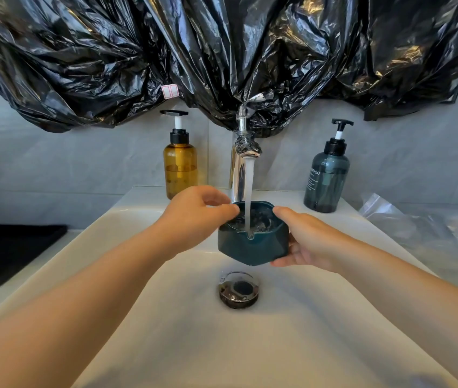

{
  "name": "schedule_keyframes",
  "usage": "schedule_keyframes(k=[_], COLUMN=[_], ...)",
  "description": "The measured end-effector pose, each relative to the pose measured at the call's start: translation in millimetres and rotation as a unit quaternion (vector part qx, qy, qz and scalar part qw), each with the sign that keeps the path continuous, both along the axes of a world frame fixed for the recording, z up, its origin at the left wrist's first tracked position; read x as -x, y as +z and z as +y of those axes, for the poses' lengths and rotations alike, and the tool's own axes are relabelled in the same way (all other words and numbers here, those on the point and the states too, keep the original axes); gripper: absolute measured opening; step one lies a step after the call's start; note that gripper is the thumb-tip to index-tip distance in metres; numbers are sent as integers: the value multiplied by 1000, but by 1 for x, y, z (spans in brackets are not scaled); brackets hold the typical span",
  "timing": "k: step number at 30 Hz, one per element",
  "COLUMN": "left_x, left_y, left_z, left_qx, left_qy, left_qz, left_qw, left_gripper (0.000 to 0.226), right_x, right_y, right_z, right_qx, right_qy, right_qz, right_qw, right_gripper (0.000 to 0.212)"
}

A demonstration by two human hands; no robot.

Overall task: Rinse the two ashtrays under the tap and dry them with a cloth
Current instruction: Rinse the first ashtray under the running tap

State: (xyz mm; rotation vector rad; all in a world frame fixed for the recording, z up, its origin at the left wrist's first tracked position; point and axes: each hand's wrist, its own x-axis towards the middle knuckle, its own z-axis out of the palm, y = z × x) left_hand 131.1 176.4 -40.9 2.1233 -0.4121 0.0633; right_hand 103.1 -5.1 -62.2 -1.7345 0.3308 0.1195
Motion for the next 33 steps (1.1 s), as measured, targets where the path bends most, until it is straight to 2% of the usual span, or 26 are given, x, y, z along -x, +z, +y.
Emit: schedule_keyframes(k=[2,5,9,14,18,19,22,24,27,33], left_x=[5,8,9,8,5,4,3,3,4,3], left_y=[3,2,-3,-5,-7,-7,-8,-8,-7,-8], left_z=[0,-2,-2,-1,3,4,1,-1,-3,-3], left_qx=[-72,-168,-187,-74,114,138,162,179,214,279], left_qy=[-49,-112,-147,-139,-130,-128,-121,-114,-110,-103], left_qz=[-33,-40,8,101,177,186,194,201,212,274], left_qw=[996,979,971,982,969,964,960,956,947,915], left_gripper=[20,18,9,11,12,13,15,16,18,12], right_x=[-1,-3,-4,-4,-7,-7,-7,-7,-5,-7], right_y=[0,1,-1,-3,-3,-4,-8,-11,-13,-12], right_z=[-2,-3,-2,-4,-8,-8,-8,-6,0,3], right_qx=[6,9,17,-28,-42,-35,-45,-110,-223,-222], right_qy=[-4,-8,-8,6,21,23,25,43,88,101], right_qz=[-3,-9,8,30,18,19,35,54,48,22], right_qw=[1000,1000,1000,999,999,999,998,992,970,970], right_gripper=[33,35,37,44,51,51,58,66,64,61])
